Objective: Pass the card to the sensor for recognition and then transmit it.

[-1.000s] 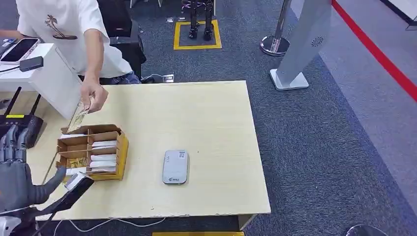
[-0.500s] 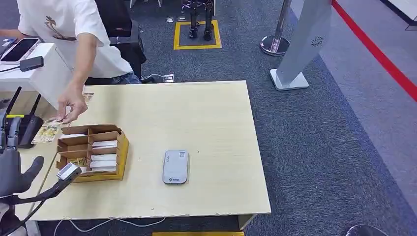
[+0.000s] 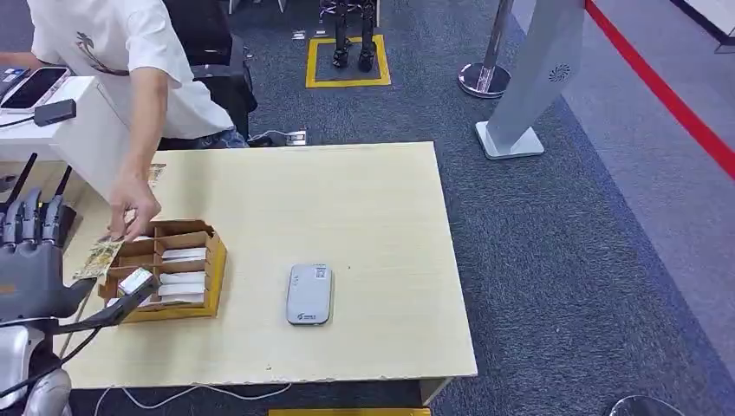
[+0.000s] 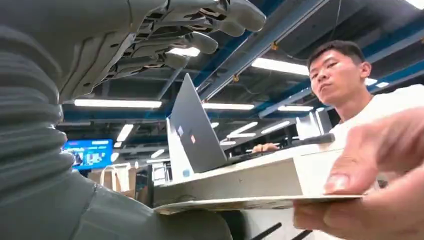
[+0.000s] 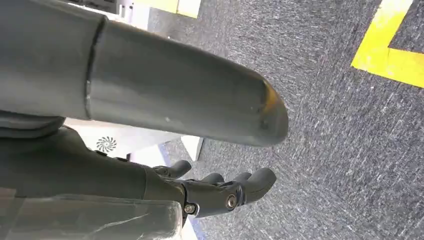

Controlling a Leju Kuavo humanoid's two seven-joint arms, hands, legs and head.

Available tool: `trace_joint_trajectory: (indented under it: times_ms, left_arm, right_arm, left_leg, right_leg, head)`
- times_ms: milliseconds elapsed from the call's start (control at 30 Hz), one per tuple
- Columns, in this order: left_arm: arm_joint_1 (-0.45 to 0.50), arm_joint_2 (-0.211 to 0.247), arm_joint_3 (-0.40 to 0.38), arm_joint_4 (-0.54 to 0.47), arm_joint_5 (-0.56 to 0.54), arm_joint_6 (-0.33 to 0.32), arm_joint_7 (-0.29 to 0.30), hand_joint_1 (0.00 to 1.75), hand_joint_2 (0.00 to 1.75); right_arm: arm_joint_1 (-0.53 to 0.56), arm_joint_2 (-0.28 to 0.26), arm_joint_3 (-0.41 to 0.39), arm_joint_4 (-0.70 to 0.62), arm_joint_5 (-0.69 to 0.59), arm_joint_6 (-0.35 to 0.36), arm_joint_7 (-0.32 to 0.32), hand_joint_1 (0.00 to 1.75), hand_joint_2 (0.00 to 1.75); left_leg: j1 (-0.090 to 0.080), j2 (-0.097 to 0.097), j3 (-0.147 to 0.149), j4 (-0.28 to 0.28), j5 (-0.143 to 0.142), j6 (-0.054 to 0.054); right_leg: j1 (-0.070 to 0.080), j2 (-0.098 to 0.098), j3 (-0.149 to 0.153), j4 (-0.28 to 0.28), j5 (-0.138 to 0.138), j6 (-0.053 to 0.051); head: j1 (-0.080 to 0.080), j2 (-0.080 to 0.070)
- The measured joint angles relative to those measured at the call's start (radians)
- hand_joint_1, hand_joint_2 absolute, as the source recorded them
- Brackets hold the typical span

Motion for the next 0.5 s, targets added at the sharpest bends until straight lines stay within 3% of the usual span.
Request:
trace_joint_trajectory:
  times_ms: [33, 67, 500]
  left_arm:
    - [-0.006, -0.003, -0.002, 0.008, 0.0, 0.0, 0.0, 0.73, 1.75]
    - [-0.011, -0.005, -0.003, 0.015, 0.001, 0.0, 0.0, 1.75, 1.75]
    - [-0.02, -0.029, -0.007, 0.05, 0.025, 0.019, -0.007, 1.75, 1.75]
  right_arm:
    - [0.0, 0.0, 0.0, 0.0, 0.0, 0.0, 0.0, 0.0, 0.0]
    - [0.0, 0.0, 0.0, 0.0, 0.0, -0.001, 0.0, 0.0, 0.0]
    - [-0.001, 0.0, 0.001, 0.0, 0.011, -0.001, 0.0, 0.0, 0.0]
  left_leg:
    - [0.0, 0.0, 0.0, 0.0, 0.0, 0.0]
    - [0.0, 0.0, 0.0, 0.0, 0.0, 0.0]
    - [0.0, 0.0, 0.0, 0.0, 0.0, 0.0]
  right_leg:
    - [0.0, 0.0, 0.0, 0.0, 0.0, 0.0]
    - [0.0, 0.0, 0.0, 0.0, 0.0, 0.0]
    - [0.0, 0.0, 0.0, 0.0, 0.0, 0.0]
  head:
    - [0.0, 0.0]
    - [0.0, 0.0]
    - [0.0, 0.0]
